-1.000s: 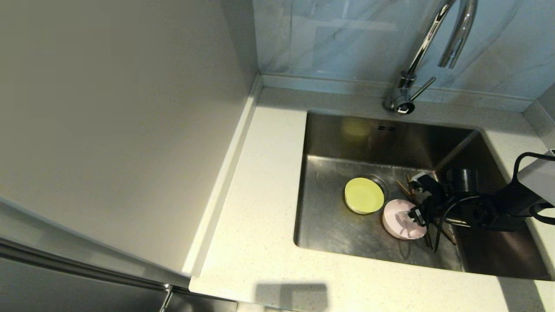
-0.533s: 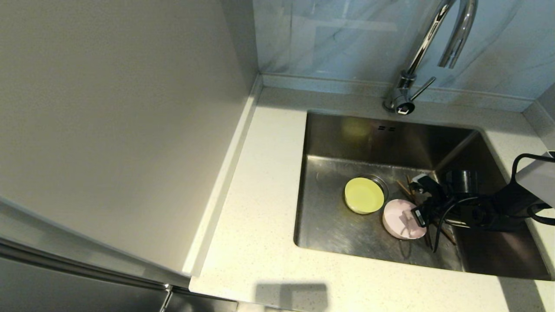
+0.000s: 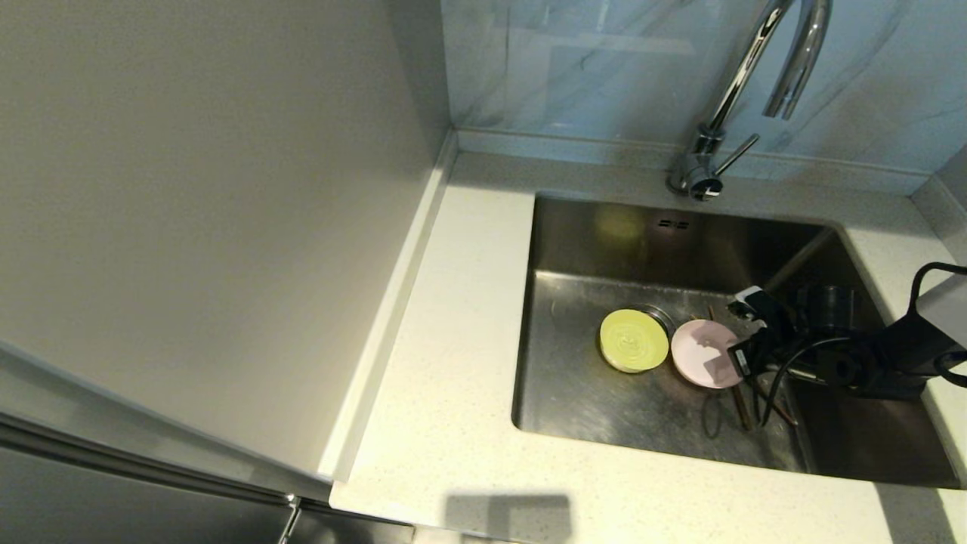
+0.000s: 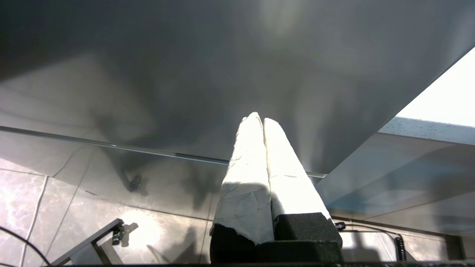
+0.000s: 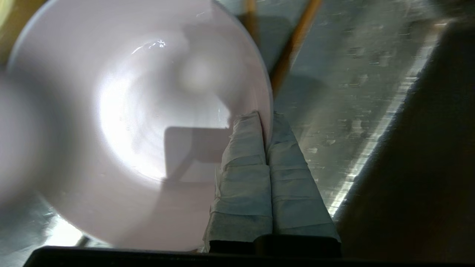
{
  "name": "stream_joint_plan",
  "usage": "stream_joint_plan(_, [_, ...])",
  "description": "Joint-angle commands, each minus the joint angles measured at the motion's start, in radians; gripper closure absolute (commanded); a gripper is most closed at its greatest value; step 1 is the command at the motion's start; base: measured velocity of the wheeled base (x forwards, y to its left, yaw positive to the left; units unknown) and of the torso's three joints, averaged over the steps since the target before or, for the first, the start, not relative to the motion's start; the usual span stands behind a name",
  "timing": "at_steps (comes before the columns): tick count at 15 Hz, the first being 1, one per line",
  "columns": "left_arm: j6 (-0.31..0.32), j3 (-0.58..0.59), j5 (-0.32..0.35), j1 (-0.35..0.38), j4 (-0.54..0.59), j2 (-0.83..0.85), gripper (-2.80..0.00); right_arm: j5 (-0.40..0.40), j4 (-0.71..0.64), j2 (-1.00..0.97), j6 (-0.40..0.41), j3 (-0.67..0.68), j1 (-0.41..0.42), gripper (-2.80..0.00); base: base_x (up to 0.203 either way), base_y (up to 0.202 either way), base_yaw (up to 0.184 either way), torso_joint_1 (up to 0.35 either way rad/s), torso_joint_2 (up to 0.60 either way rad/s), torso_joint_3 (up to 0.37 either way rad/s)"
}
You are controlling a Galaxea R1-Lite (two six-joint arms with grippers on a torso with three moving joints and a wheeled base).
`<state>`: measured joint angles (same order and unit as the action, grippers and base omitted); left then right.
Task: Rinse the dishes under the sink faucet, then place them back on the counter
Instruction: Put a bowl back to the table from the sink
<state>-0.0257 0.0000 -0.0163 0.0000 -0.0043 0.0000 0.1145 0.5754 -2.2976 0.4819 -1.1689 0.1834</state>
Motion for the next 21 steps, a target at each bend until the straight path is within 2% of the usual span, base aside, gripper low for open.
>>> stream_joint_plan(1, [0.000,0.000,-0.001,0.000,0.000,-0.003,0.00,0.002,0.004,0.039,0.002,-0.001,0.029,0.00,0.000,0.000,0.000,0.000,0.00,0.000])
stream_joint_plan(4, [0.000,0.000,-0.001,0.000,0.000,-0.003,0.00,0.008,0.004,0.119,0.001,0.002,0.070,0.00,0.000,0.000,0.000,0.000,0.00,0.000])
stream_joint_plan(7, [0.000,0.000,-0.001,0.000,0.000,-0.003,0.00,0.057,0.004,0.240,-0.001,0.013,0.115,0.00,0.000,0.000,0.000,0.000,0.00,0.000])
stream_joint_plan(10, [0.000,0.000,-0.001,0.000,0.000,-0.003,0.00,0.074,0.015,0.364,-0.083,0.052,0.145,0.00,0.000,0.000,0.000,0.000,0.00,0.000])
stream_joint_plan(13, [0.000,0.000,-0.001,0.000,0.000,-0.003,0.00,0.075,0.230,0.448,-0.269,0.117,0.154,0.00,0.000,0.000,0.000,0.000,0.00,0.000])
stream_joint_plan(15, [0.000,0.000,-0.001,0.000,0.000,-0.003,0.00,0.070,0.405,0.475,-0.344,0.144,0.155,0.00,0.000,0.000,0.000,0.000,0.00,0.000])
stream_joint_plan(20, [0.000,0.000,-0.001,0.000,0.000,-0.003,0.00,0.038,0.908,0.491,-0.468,0.207,0.194,0.00,0.000,0.000,0.000,0.000,0.00,0.000])
stream_joint_plan(21, [0.000,0.000,-0.001,0.000,0.000,-0.003,0.00,0.029,0.955,0.496,-0.476,0.224,0.222,0.00,0.000,0.000,0.000,0.000,0.00,0.000])
